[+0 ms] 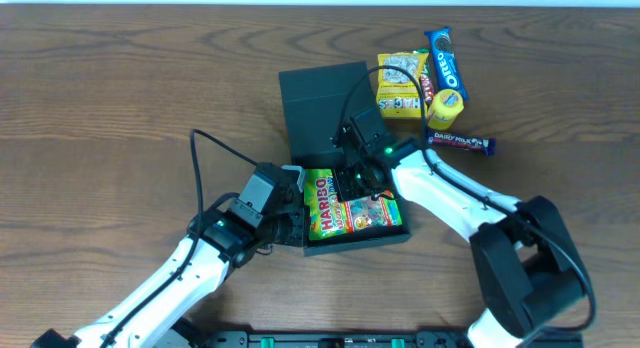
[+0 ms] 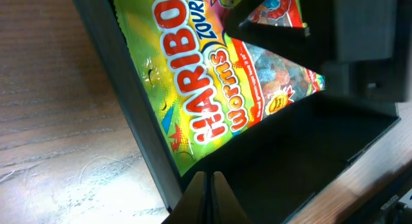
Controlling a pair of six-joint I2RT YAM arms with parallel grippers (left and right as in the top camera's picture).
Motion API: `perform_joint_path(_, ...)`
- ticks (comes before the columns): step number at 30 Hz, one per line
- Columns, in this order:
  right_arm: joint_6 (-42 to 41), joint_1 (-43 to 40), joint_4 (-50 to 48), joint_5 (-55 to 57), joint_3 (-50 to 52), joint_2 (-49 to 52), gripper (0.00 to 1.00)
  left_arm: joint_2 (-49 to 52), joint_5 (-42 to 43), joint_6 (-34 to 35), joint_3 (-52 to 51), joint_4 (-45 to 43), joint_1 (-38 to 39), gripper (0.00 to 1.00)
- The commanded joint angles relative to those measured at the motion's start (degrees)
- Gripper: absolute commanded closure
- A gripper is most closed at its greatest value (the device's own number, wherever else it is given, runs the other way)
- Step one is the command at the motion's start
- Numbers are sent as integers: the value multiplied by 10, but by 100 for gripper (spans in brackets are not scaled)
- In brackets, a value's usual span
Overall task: Pack container
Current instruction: 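Hold the box with the left gripper while the right presses the bag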
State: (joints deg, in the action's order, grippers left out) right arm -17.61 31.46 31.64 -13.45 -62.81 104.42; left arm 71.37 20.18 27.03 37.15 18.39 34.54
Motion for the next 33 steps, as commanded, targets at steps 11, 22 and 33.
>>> perform_joint_path(11, -12, 3, -28, -33, 3, 13, 99, 35, -6, 13, 0, -9, 0, 94)
perform_joint_path(22, -15, 5, -51, -18, 4, 34, 99, 35, -6, 13, 0, -9, 0, 94)
perform_joint_path(33, -50, 4, -26, 46, 3, 66, 98, 35, -6, 13, 0, -9, 0, 94)
